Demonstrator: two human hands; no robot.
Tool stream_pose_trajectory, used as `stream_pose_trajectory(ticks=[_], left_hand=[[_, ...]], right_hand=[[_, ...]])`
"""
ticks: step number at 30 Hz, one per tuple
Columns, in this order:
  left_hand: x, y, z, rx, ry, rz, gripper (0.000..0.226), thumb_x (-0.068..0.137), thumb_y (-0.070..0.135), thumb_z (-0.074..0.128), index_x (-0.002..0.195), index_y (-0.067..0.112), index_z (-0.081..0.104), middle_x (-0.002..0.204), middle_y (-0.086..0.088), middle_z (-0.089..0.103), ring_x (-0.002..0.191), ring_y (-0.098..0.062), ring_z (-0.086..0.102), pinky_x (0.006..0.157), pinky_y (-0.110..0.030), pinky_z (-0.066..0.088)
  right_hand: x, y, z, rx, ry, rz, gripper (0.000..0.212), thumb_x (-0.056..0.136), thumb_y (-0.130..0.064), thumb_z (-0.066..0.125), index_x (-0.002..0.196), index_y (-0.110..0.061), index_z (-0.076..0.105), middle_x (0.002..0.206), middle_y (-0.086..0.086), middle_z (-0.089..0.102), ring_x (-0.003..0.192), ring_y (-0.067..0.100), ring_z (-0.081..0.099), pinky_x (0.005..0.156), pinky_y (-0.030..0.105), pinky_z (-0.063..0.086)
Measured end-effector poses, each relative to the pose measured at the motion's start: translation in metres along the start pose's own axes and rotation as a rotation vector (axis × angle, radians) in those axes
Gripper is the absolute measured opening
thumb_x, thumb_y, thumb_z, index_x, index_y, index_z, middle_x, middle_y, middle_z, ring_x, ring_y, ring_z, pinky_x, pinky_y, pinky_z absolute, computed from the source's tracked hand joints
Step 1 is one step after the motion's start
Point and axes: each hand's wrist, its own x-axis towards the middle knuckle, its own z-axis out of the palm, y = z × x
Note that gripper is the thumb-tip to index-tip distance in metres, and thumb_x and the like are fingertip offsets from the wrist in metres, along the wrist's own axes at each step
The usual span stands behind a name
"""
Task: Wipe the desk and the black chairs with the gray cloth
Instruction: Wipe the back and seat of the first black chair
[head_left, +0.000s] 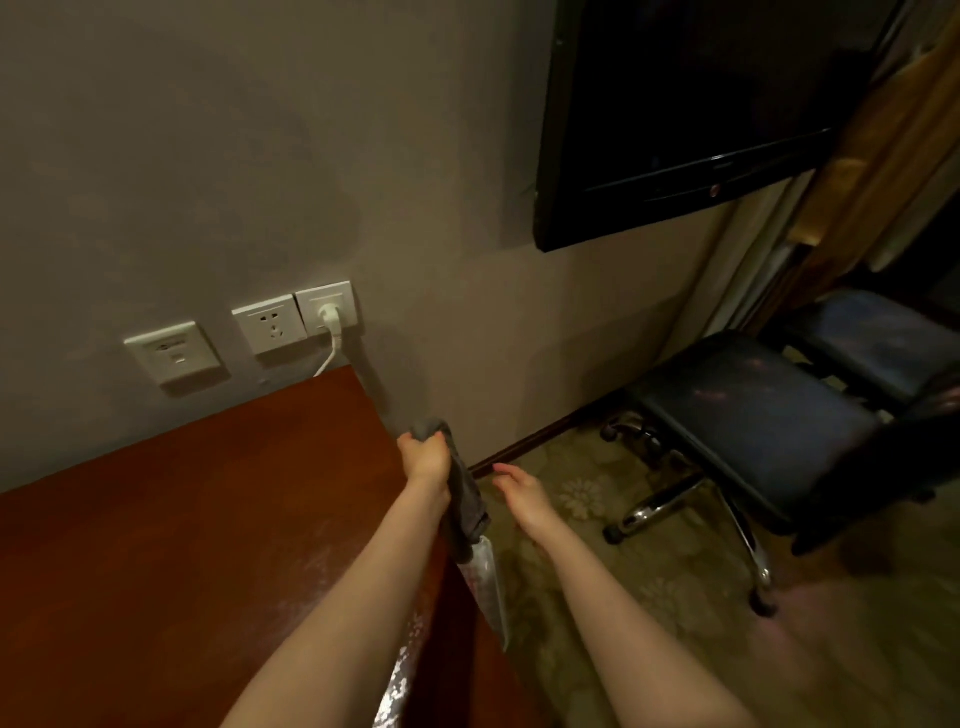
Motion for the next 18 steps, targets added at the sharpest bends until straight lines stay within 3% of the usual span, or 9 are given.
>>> stream_pose_trajectory(ticks=[2,5,8,10,11,13,16,17,18], left_hand=[[-0.008,0.001,0.003,0.034,-0.029,0.033,0.038,0.097,0.009,0.043,0.133,0.006,0.033,0.127,-0.018,0.048,0.109,-0.031,0.051,0.085,-0.035,0.041],[-0.024,0.004,0.016,0.106,-0.056,0.116,0.038,0.097,0.011,0.044,0.133,0.007,0.034,0.125,-0.017,0.050,0.112,-0.032,0.051,0.088,-0.035,0.042],[-0.043,0.008,0.042,0.135,-0.106,0.160,0.036,0.096,0.012,0.048,0.130,0.007,0.037,0.121,-0.018,0.052,0.109,-0.032,0.054,0.094,-0.041,0.045],[-0.061,0.009,0.071,0.122,-0.143,0.187,0.034,0.095,0.011,0.048,0.128,0.007,0.038,0.113,-0.016,0.055,0.100,-0.029,0.055,0.091,-0.040,0.046],[-0.072,0.009,0.084,0.113,-0.164,0.190,0.032,0.095,0.011,0.048,0.126,0.007,0.040,0.106,-0.014,0.056,0.094,-0.027,0.055,0.088,-0.039,0.046],[-0.093,0.006,0.111,0.099,-0.205,0.167,0.029,0.096,0.011,0.047,0.124,0.006,0.043,0.103,-0.013,0.056,0.091,-0.026,0.055,0.086,-0.038,0.046],[-0.120,-0.005,0.147,0.123,-0.254,0.120,0.029,0.096,0.011,0.046,0.124,0.006,0.048,0.114,-0.015,0.058,0.102,-0.029,0.057,0.096,-0.043,0.046],[-0.128,-0.009,0.159,0.130,-0.269,0.100,0.029,0.095,0.011,0.047,0.124,0.006,0.050,0.116,-0.014,0.059,0.104,-0.030,0.058,0.098,-0.044,0.045],[-0.136,-0.015,0.174,0.133,-0.293,0.089,0.028,0.094,0.010,0.048,0.121,0.005,0.053,0.115,-0.015,0.061,0.104,-0.031,0.059,0.099,-0.046,0.044]], right_hand=[[-0.005,0.002,-0.009,0.012,0.016,0.005,0.039,0.098,-0.014,0.041,0.137,-0.009,0.046,0.111,0.005,0.057,0.085,0.008,0.050,0.055,0.012,0.031],[-0.008,0.001,-0.024,-0.026,-0.029,-0.027,0.042,0.098,-0.016,0.042,0.140,-0.011,0.041,0.130,0.010,0.052,0.097,0.010,0.045,0.053,0.008,0.029],[-0.012,-0.002,-0.051,-0.024,-0.037,-0.068,0.043,0.099,-0.015,0.040,0.142,-0.011,0.039,0.128,0.010,0.050,0.109,0.015,0.045,0.067,0.014,0.037],[-0.014,0.000,-0.084,-0.012,-0.025,-0.096,0.043,0.100,-0.015,0.039,0.142,-0.011,0.037,0.124,0.009,0.049,0.114,0.018,0.045,0.083,0.022,0.037],[-0.014,0.002,-0.102,-0.003,-0.018,-0.105,0.043,0.100,-0.014,0.038,0.143,-0.011,0.037,0.118,0.007,0.047,0.109,0.016,0.044,0.084,0.023,0.038],[-0.015,0.012,-0.142,-0.002,0.000,-0.114,0.043,0.100,-0.014,0.038,0.143,-0.012,0.036,0.112,0.002,0.043,0.097,0.011,0.043,0.067,0.018,0.040],[-0.019,0.028,-0.204,-0.003,0.026,-0.116,0.045,0.099,-0.011,0.041,0.143,-0.016,0.034,0.108,0.001,0.048,0.070,0.002,0.042,0.046,0.006,0.036],[-0.021,0.031,-0.225,0.002,0.037,-0.129,0.048,0.098,-0.010,0.042,0.144,-0.016,0.033,0.114,0.003,0.049,0.073,0.002,0.045,0.049,0.004,0.040],[-0.024,0.034,-0.245,0.002,0.046,-0.142,0.050,0.098,-0.009,0.043,0.146,-0.018,0.031,0.127,0.006,0.048,0.086,0.008,0.053,0.063,0.006,0.047]])
